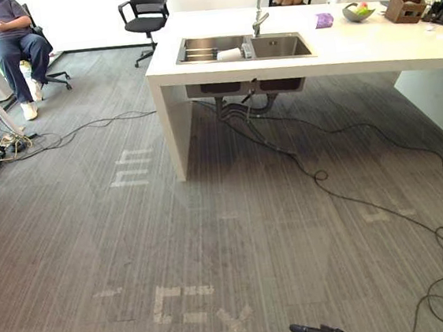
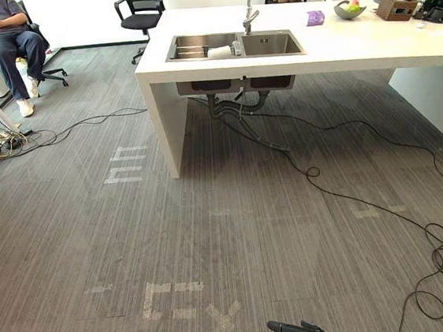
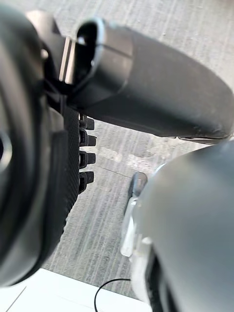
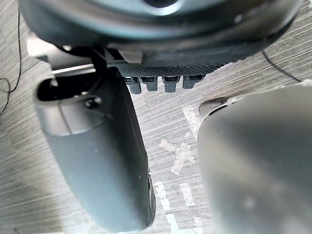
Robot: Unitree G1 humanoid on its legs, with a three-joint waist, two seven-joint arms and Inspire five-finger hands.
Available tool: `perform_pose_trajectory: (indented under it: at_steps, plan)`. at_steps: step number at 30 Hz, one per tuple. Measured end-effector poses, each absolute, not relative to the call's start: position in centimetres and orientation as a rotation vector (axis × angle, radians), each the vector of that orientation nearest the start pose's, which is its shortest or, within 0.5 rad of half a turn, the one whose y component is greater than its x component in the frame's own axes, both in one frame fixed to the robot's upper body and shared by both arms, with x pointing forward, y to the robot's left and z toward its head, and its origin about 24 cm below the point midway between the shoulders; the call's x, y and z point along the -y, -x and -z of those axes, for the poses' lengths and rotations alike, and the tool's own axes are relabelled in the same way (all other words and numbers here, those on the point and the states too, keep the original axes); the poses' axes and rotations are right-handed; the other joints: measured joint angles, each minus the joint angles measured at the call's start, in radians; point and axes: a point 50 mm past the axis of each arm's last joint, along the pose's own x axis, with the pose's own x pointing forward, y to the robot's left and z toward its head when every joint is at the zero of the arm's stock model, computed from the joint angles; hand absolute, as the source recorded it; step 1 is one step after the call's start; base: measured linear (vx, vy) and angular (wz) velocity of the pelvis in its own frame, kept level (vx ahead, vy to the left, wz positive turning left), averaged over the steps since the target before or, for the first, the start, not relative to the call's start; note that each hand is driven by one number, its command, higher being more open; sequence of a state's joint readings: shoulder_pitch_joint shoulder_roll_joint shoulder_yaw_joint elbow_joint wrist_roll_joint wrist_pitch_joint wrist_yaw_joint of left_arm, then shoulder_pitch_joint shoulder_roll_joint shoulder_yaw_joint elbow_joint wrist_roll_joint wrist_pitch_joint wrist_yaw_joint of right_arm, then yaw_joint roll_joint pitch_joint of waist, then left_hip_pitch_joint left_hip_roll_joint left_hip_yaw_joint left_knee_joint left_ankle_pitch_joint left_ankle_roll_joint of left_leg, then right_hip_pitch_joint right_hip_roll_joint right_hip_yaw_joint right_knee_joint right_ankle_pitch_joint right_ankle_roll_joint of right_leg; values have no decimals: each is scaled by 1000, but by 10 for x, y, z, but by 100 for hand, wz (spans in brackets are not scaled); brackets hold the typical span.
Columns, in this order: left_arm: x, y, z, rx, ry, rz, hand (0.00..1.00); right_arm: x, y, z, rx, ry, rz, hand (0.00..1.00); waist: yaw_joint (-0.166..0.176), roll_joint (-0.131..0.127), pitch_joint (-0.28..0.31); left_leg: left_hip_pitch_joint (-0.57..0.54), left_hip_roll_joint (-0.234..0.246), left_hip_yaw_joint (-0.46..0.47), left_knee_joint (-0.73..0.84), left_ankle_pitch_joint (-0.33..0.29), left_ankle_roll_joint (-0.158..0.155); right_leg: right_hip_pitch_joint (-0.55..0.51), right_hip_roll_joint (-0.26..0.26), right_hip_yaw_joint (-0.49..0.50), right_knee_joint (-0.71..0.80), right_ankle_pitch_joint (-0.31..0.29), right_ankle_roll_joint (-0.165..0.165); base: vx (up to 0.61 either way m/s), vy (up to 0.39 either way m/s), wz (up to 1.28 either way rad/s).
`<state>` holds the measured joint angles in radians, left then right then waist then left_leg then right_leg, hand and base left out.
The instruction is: Walk over to the sink, pick up the cup, carry it to the dishwasher, place the cup inside the dishwasher, then close the dishwasher door
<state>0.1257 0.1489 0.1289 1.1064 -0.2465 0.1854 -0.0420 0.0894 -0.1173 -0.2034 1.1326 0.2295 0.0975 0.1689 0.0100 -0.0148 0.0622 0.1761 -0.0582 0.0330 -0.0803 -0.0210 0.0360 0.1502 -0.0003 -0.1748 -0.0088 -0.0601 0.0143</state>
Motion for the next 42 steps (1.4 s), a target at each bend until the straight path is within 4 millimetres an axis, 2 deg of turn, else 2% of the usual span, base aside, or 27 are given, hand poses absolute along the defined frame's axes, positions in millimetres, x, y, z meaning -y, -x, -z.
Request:
perform_pose_trajectory:
  at_steps: [3,4,6,7,9,10,12,14,17,19,23,24,25,26,28,30,32,33,34,35,36,37,38,39,40,41,42]
  plan:
    - [-216,-46,170,-1359,238,-332,100,207,-66,169,-1208,-347,258,100,0,-1,0,2,-4,-21,0,2,2,6,-6,-33,3,-2,1,-22,-25,18]
    - [-217,-46,170,-1356,237,-332,100,207,-67,168,-1198,-348,256,100,-1,-6,4,4,-10,-29,2,2,3,0,-17,-52,34,-25,4,-24,-11,39]
    - [-219,-46,170,-1349,232,-332,100,206,-66,168,-1183,-376,276,100,-6,-13,10,7,-27,-62,27,-17,14,-37,-56,-91,175,-104,36,-22,17,52]
    - [-219,-45,170,-1340,233,-335,100,208,-68,168,-1165,-371,285,100,2,-15,14,5,-34,-71,66,-42,41,-99,-100,-115,366,-149,86,-12,77,34]
    - [-220,-42,170,-1325,251,-352,100,204,-76,166,-1130,-368,289,100,7,-16,26,8,-41,-70,92,-53,47,-186,-146,-126,583,-154,85,2,72,14]
    - [-225,-45,168,-1299,241,-358,100,197,-84,165,-1105,-363,277,100,7,-33,37,25,-56,-75,95,-48,63,-240,-186,-125,698,-171,63,32,13,11]
    - [-228,-45,167,-1288,232,-365,100,193,-87,165,-1094,-350,268,100,5,-43,41,36,-49,-84,97,-53,65,-257,-181,-108,666,-198,49,43,-15,10]
    - [-228,-46,167,-1283,229,-368,100,192,-88,165,-1087,-375,281,100,1,-38,43,34,-23,-94,100,-61,56,-256,-150,-108,519,-198,44,69,-48,7]
    - [-226,-50,167,-1273,230,-365,100,194,-90,165,-1069,-419,301,100,0,-28,64,38,41,-103,134,-121,54,-292,-99,-109,346,-136,55,129,-99,1]
    - [-226,-52,167,-1265,235,-373,100,197,-92,163,-1040,-455,313,100,0,-25,74,44,82,-103,180,-183,23,-389,-94,-88,329,-58,55,238,-164,-2]
    - [-227,-51,167,-1256,258,-413,100,194,-89,161,-1001,-493,318,100,4,-30,96,101,106,-112,304,-335,-37,-406,-122,-65,318,-35,53,337,-224,13]
    - [-223,-51,168,-1256,269,-417,100,197,-89,161,-991,-511,336,100,1,-13,95,130,127,-112,304,-362,-50,-405,-119,-74,354,27,25,494,-301,24]
    - [-219,-51,169,-1255,272,-410,100,200,-88,161,-985,-529,361,100,1,0,92,149,148,-104,318,-362,-56,-408,-111,-93,412,29,20,732,-442,31]
    - [-216,-51,169,-1247,292,-424,100,202,-88,160,-981,-538,379,100,-1,16,92,141,171,-94,364,-350,-58,-406,-99,-110,452,-2,-30,640,-385,29]
    - [-210,-49,171,-1246,311,-447,100,206,-91,160,-979,-536,388,100,1,42,83,115,207,-93,454,-315,-64,-383,-64,-128,464,-55,-50,540,-330,6]
    - [-208,-49,171,-1248,310,-444,100,207,-91,160,-989,-535,388,100,0,55,75,50,232,-105,633,-250,-82,-343,-28,-135,450,-90,-74,461,-266,-9]
    - [-207,-49,171,-1233,318,-464,100,207,-90,161,-1002,-511,374,100,0,65,67,-47,255,-106,868,-87,-110,-270,8,-131,400,-117,-97,471,-183,-12]
    - [-208,-51,170,-1201,275,-469,100,208,-91,160,-999,-497,370,100,-1,65,68,-107,275,-96,1007,-75,-119,-230,30,-128,360,-124,-108,546,-138,-7]
    - [-212,-60,165,-1102,179,-477,100,207,-92,160,-1005,-471,356,100,0,74,73,-178,295,-65,1177,-104,-101,-159,51,-121,302,-126,-113,511,-98,-6]
    - [-214,-76,154,-964,79,-449,100,204,-93,161,-1015,-452,339,100,8,59,88,-241,288,-42,1272,-143,-97,-91,59,-110,251,-127,-113,393,-68,-6]
    - [-214,-87,147,-878,30,-410,100,202,-95,160,-1020,-440,328,100,13,54,92,-283,276,-35,1289,-163,-91,-65,60,-107,227,-126,-113,358,-49,-8]
    - [-208,-117,125,-684,-54,-313,100,200,-100,159,-1014,-417,308,100,29,47,101,-373,247,-20,1267,-212,-76,-28,60,-99,189,-124,-111,329,-5,-13]
    - [-197,-149,96,-479,-113,-215,100,198,-109,156,-1001,-404,288,100,43,43,107,-456,217,6,1161,-260,-56,-3,52,-89,160,-117,-99,324,27,-23]
    - [-191,-162,81,-376,-132,-173,100,197,-114,155,-996,-399,277,100,48,41,109,-483,201,21,1069,-273,-54,6,45,-80,154,-110,-88,417,127,-54]
    - [-179,-183,48,-173,-155,-114,100,195,-123,152,-980,-387,257,100,53,40,110,-509,172,49,825,-267,-62,23,31,-47,139,-114,-76,290,110,-66]
    - [-173,-192,33,-78,-166,-89,100,193,-129,151,-968,-381,241,100,54,41,110,-509,159,58,694,-241,-69,31,19,-26,136,-123,-61,576,309,-115]
    - [-156,-207,-4,157,-198,-48,100,191,-136,148,-947,-370,215,100,63,61,115,-464,143,56,421,-1,-73,89,2,45,113,-165,-23,349,219,-101]
